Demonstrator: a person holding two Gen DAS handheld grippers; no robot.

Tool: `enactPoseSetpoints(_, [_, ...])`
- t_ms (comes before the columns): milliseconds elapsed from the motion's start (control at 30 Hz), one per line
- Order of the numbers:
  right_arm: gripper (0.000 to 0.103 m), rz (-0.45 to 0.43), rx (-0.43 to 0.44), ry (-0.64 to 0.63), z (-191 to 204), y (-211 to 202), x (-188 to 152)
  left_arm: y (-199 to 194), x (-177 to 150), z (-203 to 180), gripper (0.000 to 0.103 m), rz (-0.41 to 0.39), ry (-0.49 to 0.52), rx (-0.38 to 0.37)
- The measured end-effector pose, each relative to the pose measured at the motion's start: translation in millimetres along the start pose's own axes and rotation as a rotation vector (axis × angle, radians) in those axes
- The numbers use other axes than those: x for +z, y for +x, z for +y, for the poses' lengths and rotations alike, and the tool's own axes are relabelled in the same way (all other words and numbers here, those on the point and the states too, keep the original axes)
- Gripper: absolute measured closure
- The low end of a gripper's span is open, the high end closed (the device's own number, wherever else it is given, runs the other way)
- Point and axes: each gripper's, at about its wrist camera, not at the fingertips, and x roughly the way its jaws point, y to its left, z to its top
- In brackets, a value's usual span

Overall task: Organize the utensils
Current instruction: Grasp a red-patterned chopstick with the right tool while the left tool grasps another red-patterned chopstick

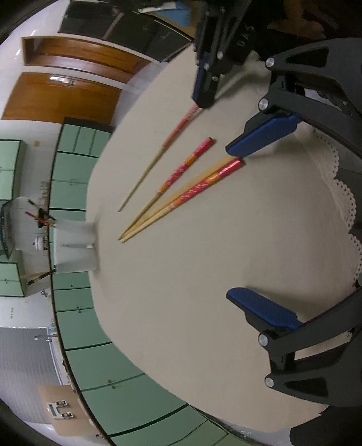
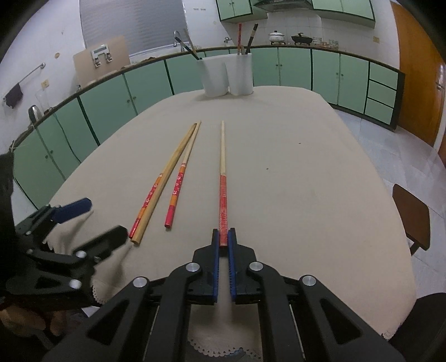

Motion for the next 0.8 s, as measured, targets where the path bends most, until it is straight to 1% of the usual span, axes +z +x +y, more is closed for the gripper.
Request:
enactPoseSetpoints(33, [0.097,-0.002,-0.001,0.000,0.2,0.6,0.7,3.4,-0.9,-1.3,0.012,0.012,0.010,0.005])
enactPoseSetpoints(200, [0.097,-0.002,0.000,0.001,0.0,1.4,0.9,5.1,0.9,-2.6,0.012,0.006,0.011,0.034])
enactPoseSetpoints(333, [0.097,-0.001,-0.001,0.000,-1.0,2.1,1.4,5.7,2.9,8.3,0.012,0.010,-0.042,0.098])
enactPoseSetpoints(433, [0.097,-0.003,0.008,-0.003,-0.4,1.7,1.3,-1.1,4.9,9.4,0.013,-0.005,-0.053,0.068])
enactPoseSetpoints(500, [0.097,-0.005,0.012,-0.012,1.7,1.6,1.6,-6.2,6.6,2.5,0.013,-0.034,-0.025,0.051])
enactPoseSetpoints(533, [0.097,-0.005,0.012,-0.014,2.1,1.8,1.5,-5.8,7.2,-0.9,0.013,-0.036,-0.011,0.049])
enactPoseSetpoints(567, [0.097,-0.005,0.013,-0.013,2.3,1.7,1.5,-3.9,7.3,-2.7,0.015,-0.031,-0.006,0.051])
enactPoseSetpoints(600, [0.097,-0.004,0.014,-0.012,2.1,1.9,1.6,-0.2,6.7,-2.9,0.021,-0.018,-0.005,0.055])
enactPoseSetpoints(633, [0.097,-0.003,0.016,-0.010,1.7,2.4,2.1,5.3,6.7,-1.5,0.023,0.007,-0.011,0.059])
enactPoseSetpoints(667, [0.097,-0.004,0.017,-0.010,1.6,2.2,2.5,6.0,6.7,-0.3,0.024,0.005,-0.023,0.058])
enactPoseSetpoints(733, [0.095,-0.008,0.017,-0.012,2.0,1.3,3.0,6.6,9.5,2.1,0.028,0.000,-0.037,0.062])
enactPoseSetpoints(800, [0.094,-0.013,0.015,-0.017,3.5,0.7,3.4,6.9,11.0,3.0,0.036,-0.009,-0.045,0.062])
